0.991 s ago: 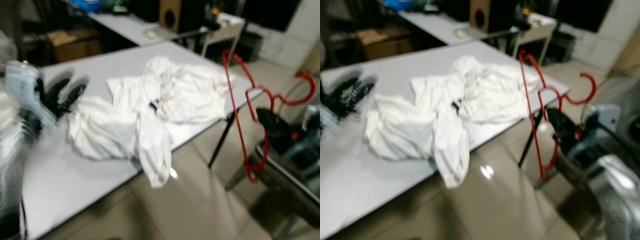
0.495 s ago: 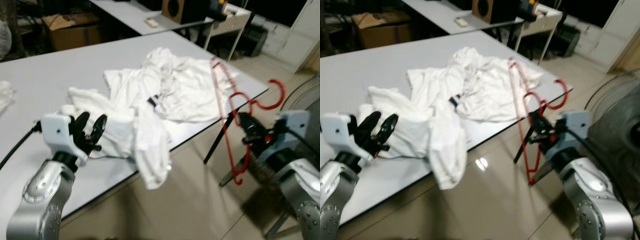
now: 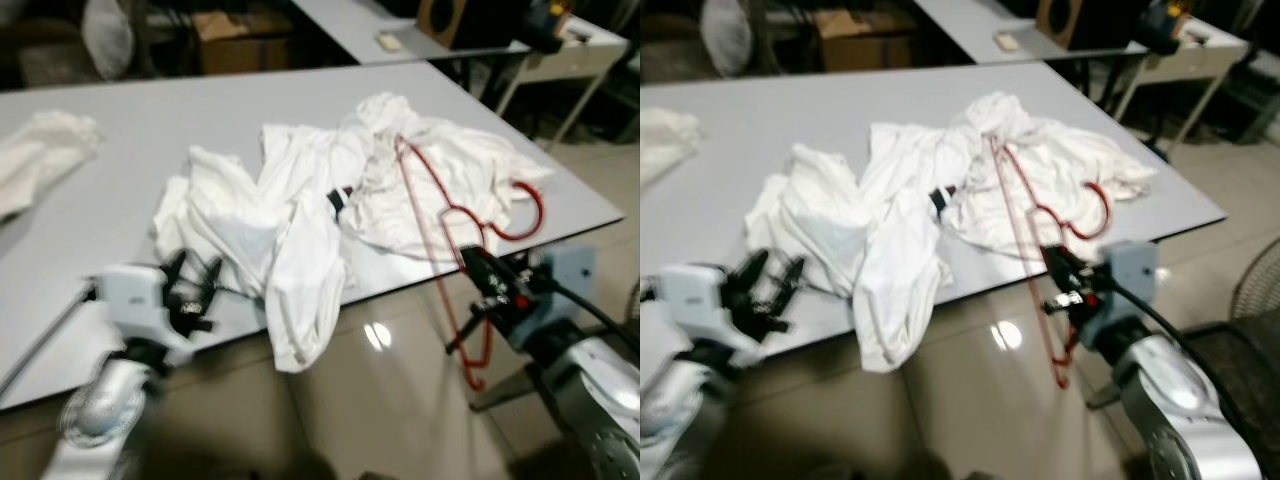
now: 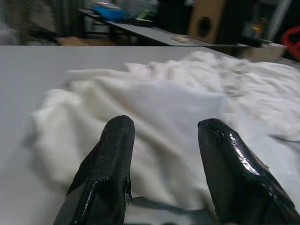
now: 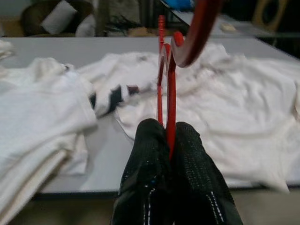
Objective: Hang hanger
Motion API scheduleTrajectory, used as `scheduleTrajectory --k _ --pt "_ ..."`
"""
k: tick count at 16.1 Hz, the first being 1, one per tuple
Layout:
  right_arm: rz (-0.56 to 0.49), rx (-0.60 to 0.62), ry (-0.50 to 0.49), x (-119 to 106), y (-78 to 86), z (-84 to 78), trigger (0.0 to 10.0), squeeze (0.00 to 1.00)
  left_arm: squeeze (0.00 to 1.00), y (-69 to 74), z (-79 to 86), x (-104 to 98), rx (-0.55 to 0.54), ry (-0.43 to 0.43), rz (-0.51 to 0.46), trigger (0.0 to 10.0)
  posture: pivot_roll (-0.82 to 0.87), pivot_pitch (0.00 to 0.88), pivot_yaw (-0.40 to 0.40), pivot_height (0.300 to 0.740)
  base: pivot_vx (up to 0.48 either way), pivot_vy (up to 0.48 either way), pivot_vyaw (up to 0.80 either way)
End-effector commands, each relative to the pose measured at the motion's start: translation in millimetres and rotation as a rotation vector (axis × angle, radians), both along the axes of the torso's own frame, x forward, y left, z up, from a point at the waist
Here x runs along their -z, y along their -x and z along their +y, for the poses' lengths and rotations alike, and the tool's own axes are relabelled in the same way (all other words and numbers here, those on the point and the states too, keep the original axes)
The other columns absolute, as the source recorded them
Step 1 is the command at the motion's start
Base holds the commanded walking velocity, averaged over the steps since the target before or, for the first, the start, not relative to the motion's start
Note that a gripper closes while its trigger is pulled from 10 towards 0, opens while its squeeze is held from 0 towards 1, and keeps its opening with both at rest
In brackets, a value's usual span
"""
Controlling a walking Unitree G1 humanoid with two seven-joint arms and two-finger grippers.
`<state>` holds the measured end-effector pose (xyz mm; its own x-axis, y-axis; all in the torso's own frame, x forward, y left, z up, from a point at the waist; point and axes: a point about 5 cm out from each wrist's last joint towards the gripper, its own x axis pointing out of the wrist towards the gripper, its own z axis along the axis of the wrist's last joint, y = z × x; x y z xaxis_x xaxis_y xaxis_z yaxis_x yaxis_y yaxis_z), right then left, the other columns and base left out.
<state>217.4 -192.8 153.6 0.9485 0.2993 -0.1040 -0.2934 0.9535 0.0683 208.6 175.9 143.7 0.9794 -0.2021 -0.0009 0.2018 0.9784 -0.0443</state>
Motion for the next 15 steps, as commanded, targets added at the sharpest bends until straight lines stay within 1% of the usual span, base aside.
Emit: scheduleTrajectory --k 1,2,3,4,5,6,7,8,9,10,11,12,13,14,15 --pt "-0.012 0.013 0.030 0.8 -0.7 -1.0 10.0 0.00 0.22 -5.9 0.2 -1.7 0.004 -0.019 -0.020 10.0 -0.12 0.035 -0.097 0.740 0.000 0.000 0.00" --pt "-0.010 0.018 0.045 2.7 -1.9 -0.1 10.0 0.00 0.22 -8.0 0.6 -0.9 0.002 -0.018 -0.020 10.0 -0.11 0.030 -0.096 0.740 0.000 0.000 0.00" --pt "-0.016 0.033 0.086 7.7 -4.8 1.9 10.0 0.00 0.22 -14.3 2.2 4.3 -0.027 0.004 -0.011 10.0 -0.11 0.026 -0.087 0.740 0.000 0.000 0.00" --pt "-0.038 0.035 0.096 5.8 -5.0 5.8 10.0 0.00 0.22 -16.9 1.9 6.5 -0.017 0.001 -0.005 10.0 -0.11 0.026 -0.080 0.740 0.000 0.000 0.00" --pt "-0.073 0.038 0.089 1.7 -4.0 9.6 10.0 0.00 0.22 -19.4 0.3 7.1 0.016 -0.003 0.020 10.0 -0.10 0.034 -0.077 0.740 0.000 0.000 0.00" --pt "-0.082 0.025 0.081 1.6 -4.1 10.5 10.0 0.00 0.22 -21.7 -2.3 4.3 0.059 -0.010 0.013 10.0 -0.09 0.043 -0.079 0.740 0.000 0.000 0.00" --pt "-0.085 0.021 0.069 3.1 -5.2 9.4 10.0 0.00 0.22 -24.4 -5.8 2.3 0.111 -0.016 0.011 10.0 -0.07 0.057 -0.084 0.740 0.000 0.000 0.00" --pt "-0.072 0.032 0.043 5.9 -8.2 6.6 10.0 0.00 0.26 -25.3 -8.3 2.8 0.174 -0.032 0.040 10.0 -0.05 0.069 -0.089 0.740 0.000 0.000 0.00" --pt "-0.067 0.034 0.035 6.4 -9.2 5.4 10.0 0.00 0.26 -24.7 -9.2 3.4 0.199 -0.033 0.056 10.0 -0.05 0.069 -0.089 0.740 0.000 0.000 0.00" --pt "-0.060 0.024 0.020 6.7 -11.5 7.4 10.0 0.00 0.35 -23.9 -4.3 3.9 0.161 -0.015 0.070 10.0 -0.04 0.082 -0.088 0.740 0.000 0.000 0.00" --pt "-0.062 0.011 0.039 6.3 -11.9 11.6 10.0 0.00 0.31 -20.8 3.0 2.1 0.077 0.004 0.046 10.0 -0.05 0.083 -0.085 0.740 0.000 0.000 0.00" --pt "-0.067 0.006 0.050 5.2 -11.3 13.5 10.0 0.00 0.27 -18.4 3.1 0.6 0.072 -0.001 0.029 10.0 -0.06 0.073 -0.075 0.740 0.000 0.000 0.00" --pt "-0.079 0.021 0.011 3.2 -8.8 16.3 10.0 0.00 0.27 -13.4 0.5 2.6 0.062 0.026 0.025 10.0 -0.07 0.069 -0.064 0.740 0.000 -0.266 0.80" --pt "-0.078 0.039 0.004 5.9 -6.3 15.3 10.0 0.00 0.27 -11.4 -0.7 8.0 0.058 0.037 0.036 10.0 -0.07 0.075 -0.077 0.740 0.000 -0.480 0.80" --pt "-0.079 0.055 0.000 5.4 -5.1 14.4 10.0 0.00 0.27 -10.3 -1.2 9.2 0.066 0.012 0.045 10.0 -0.06 0.063 -0.083 0.740 0.000 -0.480 0.80"
